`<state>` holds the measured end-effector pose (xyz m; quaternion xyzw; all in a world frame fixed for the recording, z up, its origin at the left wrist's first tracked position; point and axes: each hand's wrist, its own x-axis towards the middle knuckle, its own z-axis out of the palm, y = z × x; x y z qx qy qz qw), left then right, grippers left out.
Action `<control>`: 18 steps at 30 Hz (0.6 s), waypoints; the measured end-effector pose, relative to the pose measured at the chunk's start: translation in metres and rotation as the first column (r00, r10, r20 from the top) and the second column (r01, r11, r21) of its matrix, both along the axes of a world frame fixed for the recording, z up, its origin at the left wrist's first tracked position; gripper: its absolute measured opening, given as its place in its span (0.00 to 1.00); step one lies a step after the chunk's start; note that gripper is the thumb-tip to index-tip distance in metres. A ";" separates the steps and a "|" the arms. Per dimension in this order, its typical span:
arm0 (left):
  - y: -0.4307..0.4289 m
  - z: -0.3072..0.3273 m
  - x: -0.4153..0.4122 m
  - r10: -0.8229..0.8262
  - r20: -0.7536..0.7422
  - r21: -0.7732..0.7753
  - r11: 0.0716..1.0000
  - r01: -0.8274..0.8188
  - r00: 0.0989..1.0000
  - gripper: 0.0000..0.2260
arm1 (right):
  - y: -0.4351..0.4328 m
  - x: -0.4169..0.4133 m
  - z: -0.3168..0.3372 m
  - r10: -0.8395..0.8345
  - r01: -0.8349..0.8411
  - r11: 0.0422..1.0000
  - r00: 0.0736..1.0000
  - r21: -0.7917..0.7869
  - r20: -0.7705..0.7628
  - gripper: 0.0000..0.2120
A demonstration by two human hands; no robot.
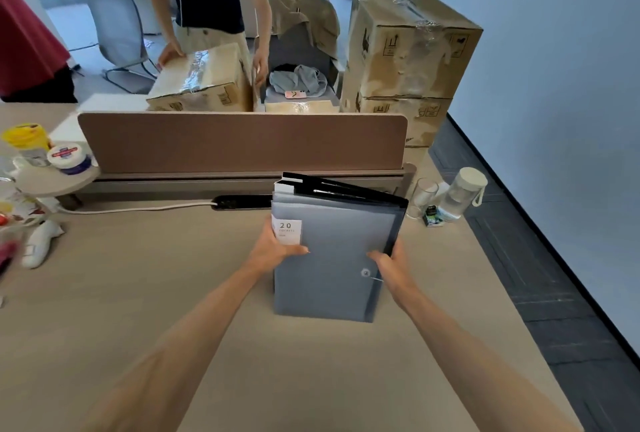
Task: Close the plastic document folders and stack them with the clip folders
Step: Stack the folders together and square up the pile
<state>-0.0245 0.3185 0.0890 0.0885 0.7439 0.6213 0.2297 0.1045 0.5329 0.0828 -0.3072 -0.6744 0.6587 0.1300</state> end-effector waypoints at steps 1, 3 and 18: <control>0.000 0.000 -0.001 -0.003 -0.001 -0.002 1.000 0.003 1.000 0.34 | -0.001 -0.001 -0.002 -0.013 0.013 1.000 1.000 -0.003 -0.008 0.22; -0.002 -0.001 -0.006 0.015 -0.005 -0.005 1.000 -0.015 1.000 0.32 | -0.002 -0.004 -0.005 -0.020 0.020 1.000 0.999 -0.004 -0.034 0.21; 0.011 -0.030 -0.024 -0.089 -0.061 -0.079 0.993 0.084 0.994 0.41 | 0.007 -0.020 -0.015 -0.049 0.048 0.994 0.999 0.093 0.004 0.28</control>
